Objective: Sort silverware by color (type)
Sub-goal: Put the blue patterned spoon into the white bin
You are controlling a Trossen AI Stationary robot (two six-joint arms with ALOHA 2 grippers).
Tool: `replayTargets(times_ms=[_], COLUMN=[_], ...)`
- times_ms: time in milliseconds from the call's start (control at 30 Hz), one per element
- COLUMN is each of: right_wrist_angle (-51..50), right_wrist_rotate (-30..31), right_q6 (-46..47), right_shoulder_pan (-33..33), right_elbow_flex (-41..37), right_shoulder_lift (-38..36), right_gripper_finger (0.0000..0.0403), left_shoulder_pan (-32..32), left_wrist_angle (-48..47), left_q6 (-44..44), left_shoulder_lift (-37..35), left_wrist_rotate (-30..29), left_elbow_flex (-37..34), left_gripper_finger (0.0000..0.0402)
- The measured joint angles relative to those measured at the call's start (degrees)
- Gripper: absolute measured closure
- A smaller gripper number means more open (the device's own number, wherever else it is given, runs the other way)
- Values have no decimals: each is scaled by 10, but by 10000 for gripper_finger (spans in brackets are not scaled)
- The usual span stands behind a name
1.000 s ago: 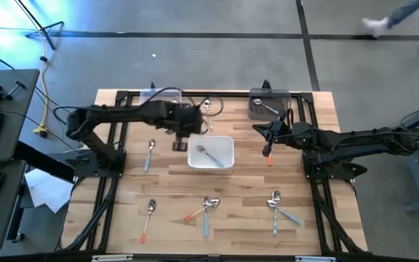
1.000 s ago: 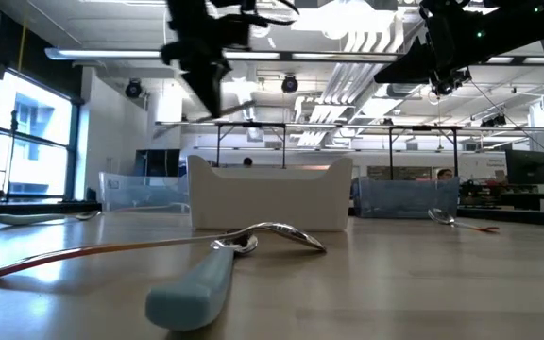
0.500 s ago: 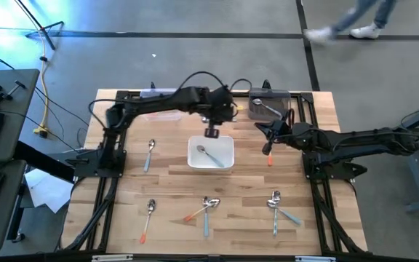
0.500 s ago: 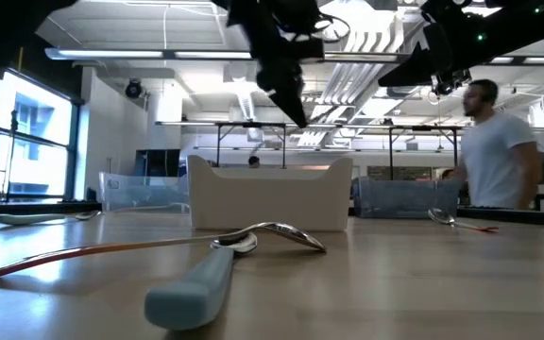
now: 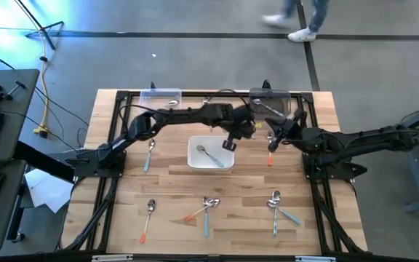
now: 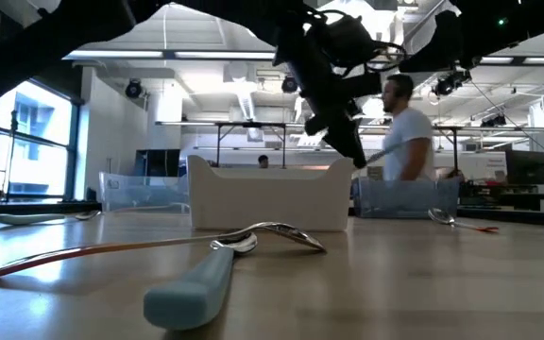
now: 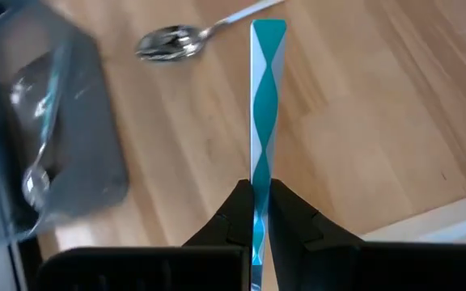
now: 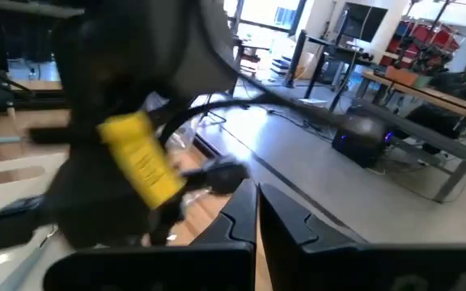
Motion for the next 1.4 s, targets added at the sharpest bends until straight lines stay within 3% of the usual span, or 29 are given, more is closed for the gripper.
replayTargets(times_ms=[200,1100,1400], right_wrist_angle=[-4,-8,-11], right_wrist_rotate=[47,52,51], right_q6=[0,0,0], right_shoulder_pan=[18,20,20], right_elbow_flex=[0,0,0], right_shoulder_lift=[-3,-3,-3], right_gripper_finger=[403,403,403], left_shoulder_pan=[-19,-23,-23], left_wrist_angle=[49,64,66], left_q6=[45,53,44], left_shoulder_lift=[29,52,52], left_wrist_rotate=[-18,19,18], left_elbow_flex=[0,-4,-4], left_gripper_finger=[396,395,331])
